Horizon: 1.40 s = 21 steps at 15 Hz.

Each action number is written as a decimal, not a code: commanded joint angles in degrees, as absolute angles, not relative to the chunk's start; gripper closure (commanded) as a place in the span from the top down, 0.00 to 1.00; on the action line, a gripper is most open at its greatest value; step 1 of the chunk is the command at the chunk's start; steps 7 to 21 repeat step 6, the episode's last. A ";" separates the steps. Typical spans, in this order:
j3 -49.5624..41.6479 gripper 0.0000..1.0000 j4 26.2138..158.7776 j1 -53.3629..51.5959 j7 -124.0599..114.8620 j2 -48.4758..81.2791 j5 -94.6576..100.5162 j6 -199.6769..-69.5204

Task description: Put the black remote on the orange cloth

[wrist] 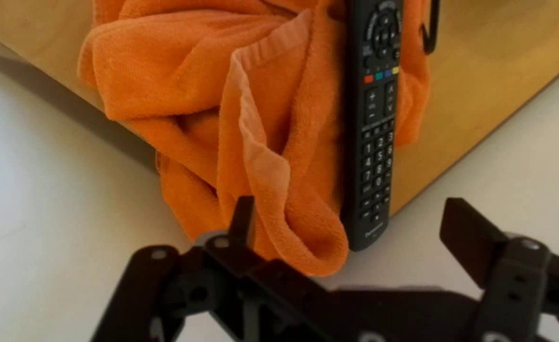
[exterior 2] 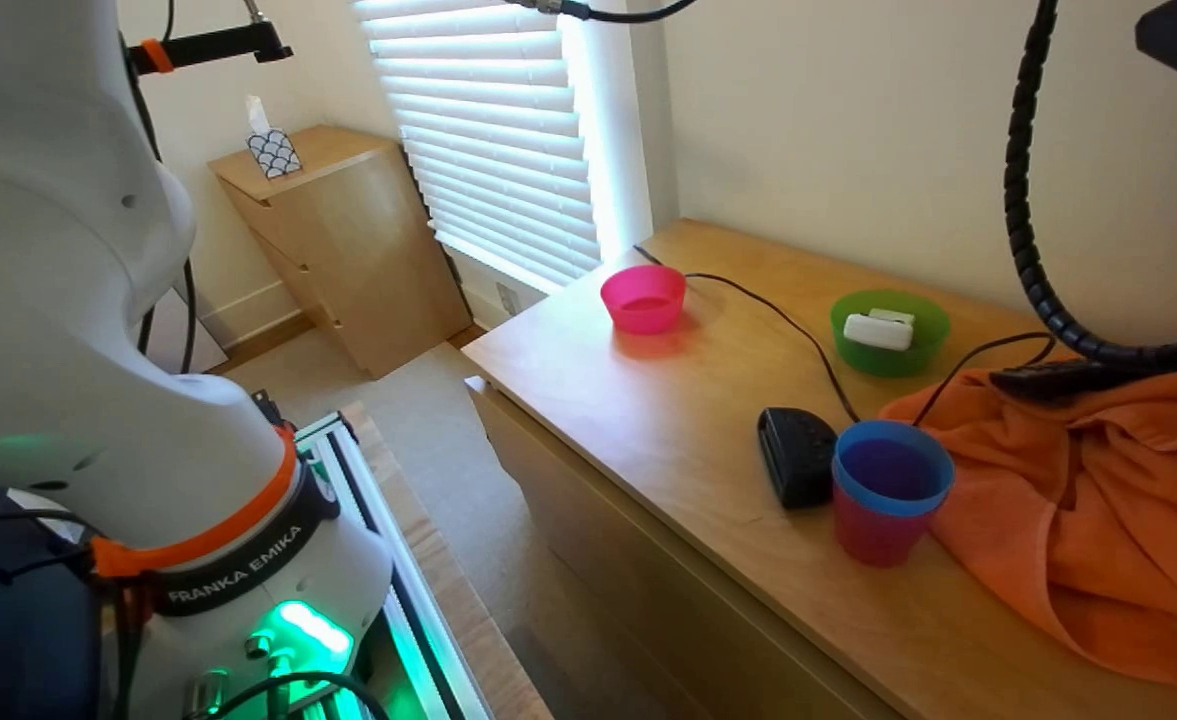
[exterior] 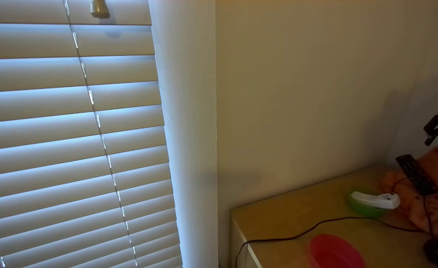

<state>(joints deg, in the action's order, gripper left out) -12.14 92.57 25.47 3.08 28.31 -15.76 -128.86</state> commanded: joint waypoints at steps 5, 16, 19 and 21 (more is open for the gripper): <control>-9.97 1.00 97.69 31.19 20.31 22.06 -31.40 -128.55; -10.01 1.00 98.96 32.06 23.30 20.76 -33.86 -128.52; -10.01 1.00 98.96 32.06 23.30 20.76 -33.86 -128.52; -10.01 1.00 98.96 32.06 23.30 20.76 -33.86 -128.52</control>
